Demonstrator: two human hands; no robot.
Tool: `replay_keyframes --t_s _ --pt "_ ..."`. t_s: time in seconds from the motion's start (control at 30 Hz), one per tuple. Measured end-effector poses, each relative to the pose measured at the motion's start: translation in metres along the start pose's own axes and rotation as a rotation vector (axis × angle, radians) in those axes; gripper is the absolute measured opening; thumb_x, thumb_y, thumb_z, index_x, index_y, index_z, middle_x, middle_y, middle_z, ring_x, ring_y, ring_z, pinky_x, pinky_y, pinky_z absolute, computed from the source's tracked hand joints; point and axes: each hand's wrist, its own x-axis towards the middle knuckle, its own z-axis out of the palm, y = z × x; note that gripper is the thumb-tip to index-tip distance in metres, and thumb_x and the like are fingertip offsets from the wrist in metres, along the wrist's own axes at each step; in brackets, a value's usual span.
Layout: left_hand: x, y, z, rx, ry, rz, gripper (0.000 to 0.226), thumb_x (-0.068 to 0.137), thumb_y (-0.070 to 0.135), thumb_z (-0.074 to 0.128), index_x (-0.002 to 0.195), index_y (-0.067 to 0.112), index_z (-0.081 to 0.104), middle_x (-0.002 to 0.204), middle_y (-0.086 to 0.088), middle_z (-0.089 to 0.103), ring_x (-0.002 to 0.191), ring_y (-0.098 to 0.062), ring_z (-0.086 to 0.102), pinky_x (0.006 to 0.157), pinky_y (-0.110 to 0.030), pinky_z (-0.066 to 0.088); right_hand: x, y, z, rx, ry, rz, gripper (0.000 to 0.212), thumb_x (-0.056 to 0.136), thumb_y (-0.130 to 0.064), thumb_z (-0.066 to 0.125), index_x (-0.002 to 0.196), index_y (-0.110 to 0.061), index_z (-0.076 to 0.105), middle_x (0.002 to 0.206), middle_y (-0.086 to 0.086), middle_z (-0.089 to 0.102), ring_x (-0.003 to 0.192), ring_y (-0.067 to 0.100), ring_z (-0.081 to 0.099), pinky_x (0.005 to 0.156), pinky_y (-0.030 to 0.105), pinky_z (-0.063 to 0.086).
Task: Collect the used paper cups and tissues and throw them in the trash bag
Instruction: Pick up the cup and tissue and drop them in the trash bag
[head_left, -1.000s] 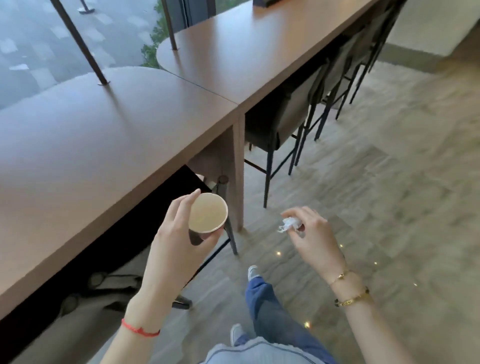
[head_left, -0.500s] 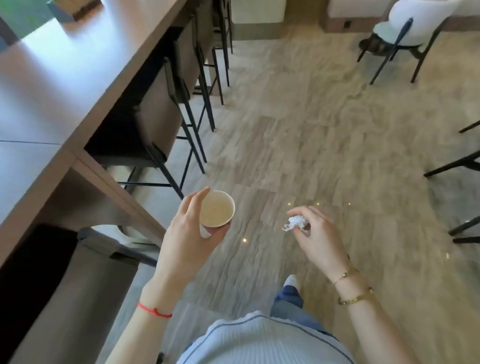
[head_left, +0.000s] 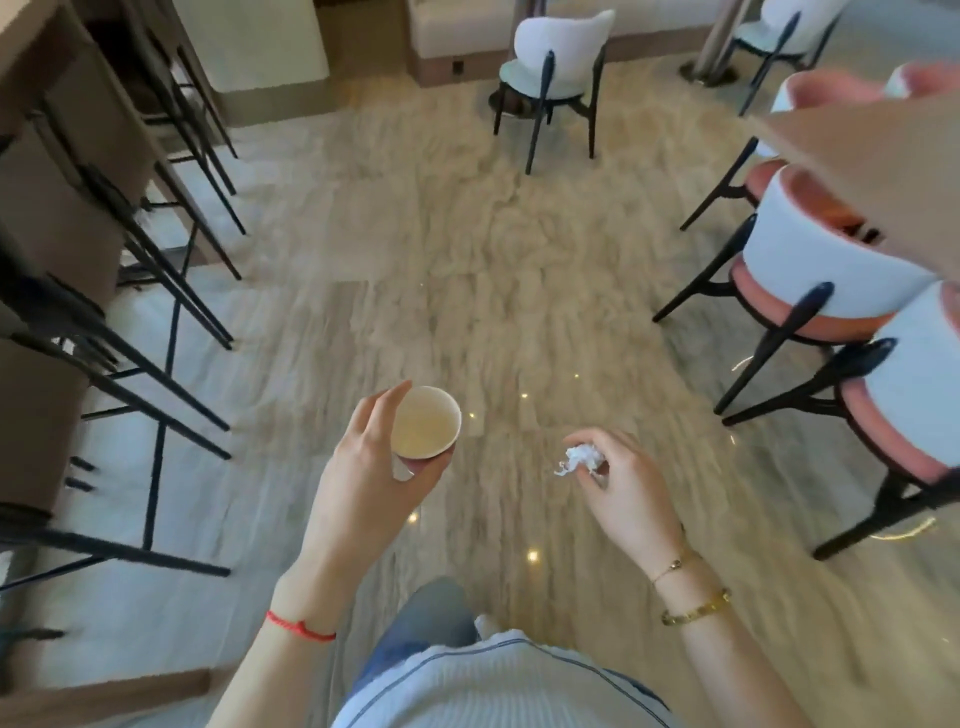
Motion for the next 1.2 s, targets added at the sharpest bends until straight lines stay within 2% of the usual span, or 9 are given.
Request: replay_keyframes --t_s 0.2,0.4,0.53,0.6,0.8,1.0,1.13,1.2 --pt "0.103 0.019 0.052 0.005 -0.095 0.073 0.076 0.074 0.049 0.076 0.138 0.032 0.039 0.132 0.011 0.048 0.107 -0.014 0.056 0.077 -0.028 0.046 0.078 0.039 -0.016 0.018 0.068 0.076 0.028 0.08 0.001 0.06 0.101 -0.017 0.064 0.1 -0.005 0.06 0.095 0.013 0.055 0.079 0.026 0.048" --pt "0.231 0.036 0.108 0.01 -0.176 0.166 0.076 0.074 0.048 0.077 0.138 0.028 0.041 0.132 0.008 0.049 0.105 -0.014 0.055 0.078 -0.025 0.044 0.183 0.082 -0.027 0.009 0.152 0.137 0.028 0.078 0.004 0.063 0.1 -0.014 0.064 0.097 -0.002 0.062 0.093 0.015 0.056 0.079 0.029 0.05" --pt "0.331 0.053 0.137 -0.002 -0.204 0.225 0.076 0.073 0.043 0.078 0.139 0.025 0.042 0.132 0.006 0.05 0.104 -0.013 0.054 0.076 -0.026 0.043 0.27 0.107 -0.041 0.001 0.162 0.193 0.024 0.08 -0.002 0.063 0.1 -0.015 0.064 0.095 -0.003 0.062 0.086 0.014 0.056 0.071 0.017 0.043" --pt "0.381 0.063 0.152 0.003 -0.225 0.254 0.075 0.075 0.041 0.077 0.139 0.025 0.042 0.132 0.006 0.05 0.105 -0.014 0.055 0.076 -0.025 0.042 0.315 0.119 -0.051 -0.017 0.195 0.211 0.024 0.081 -0.003 0.063 0.1 -0.016 0.064 0.095 -0.004 0.061 0.086 0.012 0.055 0.07 0.015 0.041" --pt "0.51 0.097 0.203 -0.003 -0.322 0.346 0.074 0.075 0.041 0.076 0.139 0.025 0.042 0.133 0.007 0.049 0.107 -0.015 0.055 0.077 -0.026 0.043 0.427 0.151 -0.08 -0.02 0.314 0.268 0.022 0.08 0.0 0.063 0.098 -0.012 0.064 0.095 -0.002 0.06 0.088 0.016 0.056 0.075 0.024 0.047" --pt "0.616 0.123 0.266 -0.007 -0.386 0.371 0.075 0.074 0.038 0.078 0.139 0.02 0.044 0.134 0.003 0.05 0.11 -0.018 0.055 0.08 -0.026 0.043 0.513 0.205 -0.104 -0.048 0.336 0.36 0.022 0.081 -0.002 0.064 0.1 -0.013 0.064 0.094 -0.002 0.06 0.088 0.013 0.056 0.073 0.018 0.045" --pt "0.688 0.147 0.318 -0.031 -0.381 0.361 0.075 0.073 0.037 0.079 0.138 0.02 0.045 0.132 0.003 0.051 0.11 -0.019 0.055 0.08 -0.028 0.044 0.587 0.251 -0.127 -0.054 0.33 0.364 0.022 0.08 -0.001 0.065 0.099 -0.013 0.063 0.095 -0.003 0.06 0.089 0.013 0.057 0.077 0.024 0.049" --pt "0.726 0.165 0.345 -0.032 -0.38 0.359 0.075 0.073 0.037 0.079 0.138 0.021 0.045 0.131 0.002 0.051 0.11 -0.02 0.055 0.08 -0.027 0.042 0.626 0.275 -0.143 -0.051 0.343 0.354 0.023 0.08 -0.001 0.065 0.099 -0.013 0.063 0.094 -0.006 0.058 0.089 0.012 0.056 0.078 0.022 0.048"
